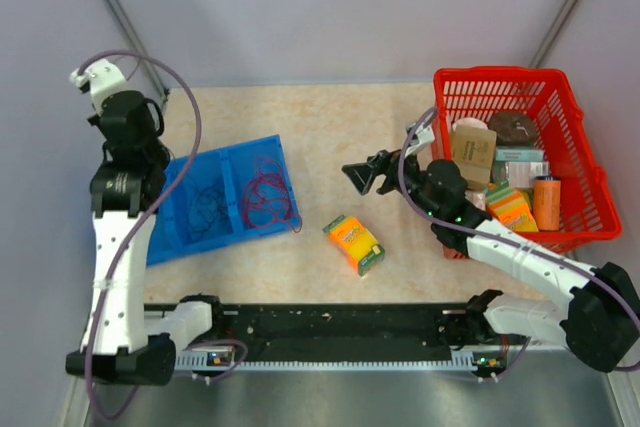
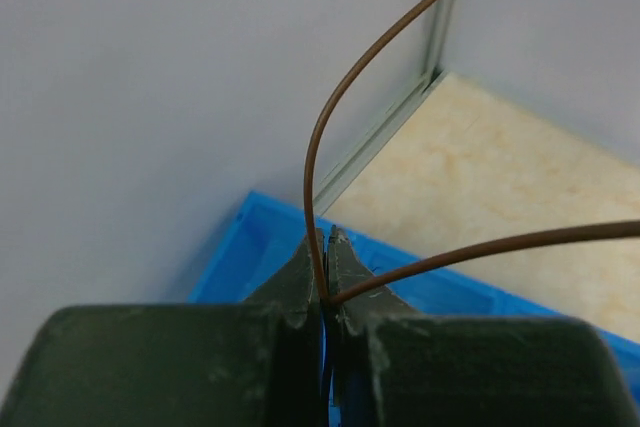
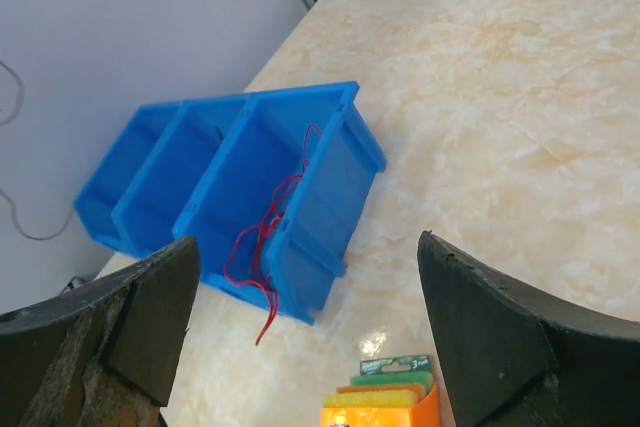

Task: Untangle the cables

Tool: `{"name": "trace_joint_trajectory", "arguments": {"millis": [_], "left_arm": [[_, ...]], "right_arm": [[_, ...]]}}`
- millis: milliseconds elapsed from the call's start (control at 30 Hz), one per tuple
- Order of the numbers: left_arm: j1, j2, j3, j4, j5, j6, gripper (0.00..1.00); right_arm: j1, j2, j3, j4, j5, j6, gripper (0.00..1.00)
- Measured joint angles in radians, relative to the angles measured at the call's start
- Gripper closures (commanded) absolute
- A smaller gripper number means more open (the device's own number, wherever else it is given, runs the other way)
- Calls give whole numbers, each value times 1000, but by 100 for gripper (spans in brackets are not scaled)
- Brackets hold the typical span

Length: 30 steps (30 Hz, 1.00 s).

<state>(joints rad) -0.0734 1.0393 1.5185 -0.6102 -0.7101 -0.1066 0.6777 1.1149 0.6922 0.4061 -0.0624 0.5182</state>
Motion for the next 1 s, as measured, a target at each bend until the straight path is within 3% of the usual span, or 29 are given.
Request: {"name": "trace_joint_trajectory", "arguments": {"millis": [233,600,1000], "left_arm": [[210,135,-208,4,120,-116,100],[325,121,-286,42,60,-289,100],[428,246,-505,58,182,-478,100]], "right_arm": [[0,0,-53,63,-18,-56,11],[0,-13,-60,80,-28,-97,11],[0,-18,-64,80,-18,-108,11]]}}
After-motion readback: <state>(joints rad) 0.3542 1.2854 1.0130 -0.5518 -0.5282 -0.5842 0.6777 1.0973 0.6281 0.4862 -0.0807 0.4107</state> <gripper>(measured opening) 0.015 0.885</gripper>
